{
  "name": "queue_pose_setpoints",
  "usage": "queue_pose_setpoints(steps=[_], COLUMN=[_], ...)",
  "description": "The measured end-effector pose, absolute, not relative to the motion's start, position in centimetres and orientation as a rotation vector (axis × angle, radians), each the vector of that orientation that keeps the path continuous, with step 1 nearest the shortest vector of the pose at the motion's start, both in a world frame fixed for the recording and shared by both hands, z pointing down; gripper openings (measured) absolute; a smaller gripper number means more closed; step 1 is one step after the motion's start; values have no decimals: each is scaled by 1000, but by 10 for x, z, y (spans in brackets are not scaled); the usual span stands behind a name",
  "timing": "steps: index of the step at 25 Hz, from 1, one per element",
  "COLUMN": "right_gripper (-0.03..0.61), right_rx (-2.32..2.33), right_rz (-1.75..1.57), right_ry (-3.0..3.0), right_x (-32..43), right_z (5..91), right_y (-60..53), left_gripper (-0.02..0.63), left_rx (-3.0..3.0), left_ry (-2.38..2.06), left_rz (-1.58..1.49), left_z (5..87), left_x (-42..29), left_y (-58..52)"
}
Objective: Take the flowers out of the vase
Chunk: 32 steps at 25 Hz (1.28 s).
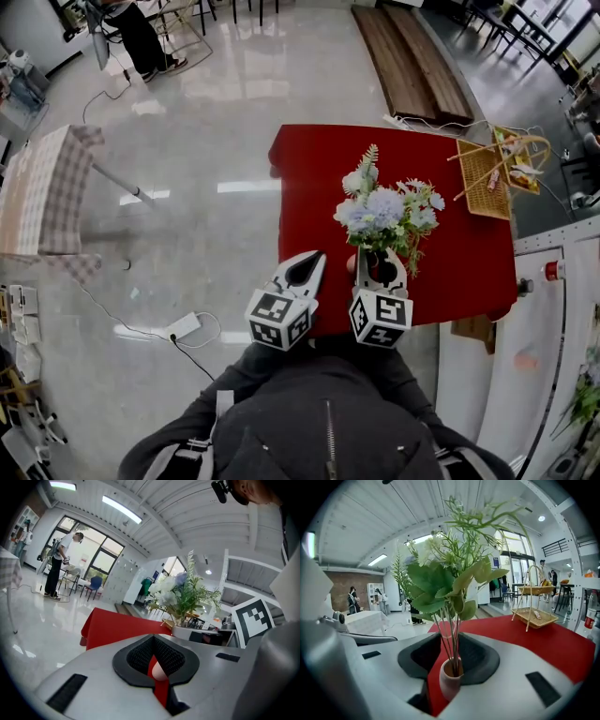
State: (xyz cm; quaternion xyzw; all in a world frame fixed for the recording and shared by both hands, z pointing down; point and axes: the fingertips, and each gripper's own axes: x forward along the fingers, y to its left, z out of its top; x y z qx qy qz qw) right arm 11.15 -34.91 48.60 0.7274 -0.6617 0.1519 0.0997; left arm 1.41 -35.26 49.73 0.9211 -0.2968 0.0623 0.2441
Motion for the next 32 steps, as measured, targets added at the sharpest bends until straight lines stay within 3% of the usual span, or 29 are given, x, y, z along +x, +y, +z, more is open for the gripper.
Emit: queue_pose_setpoints(steps=[8,32], right_gripper=[74,57], right_rx=[2142,2112], right_rz=[455,462], right_ry=[-1980,-2122], right_x=[114,114], right_z=[486,457], right_y=[-348,-341], left_gripper=[9,9], left_rx=[2516,2503], left_ry=[-825,-899], left_rz=[170,153], left_z=[497,490], left_x=[16,17], left_y=[-355,-345])
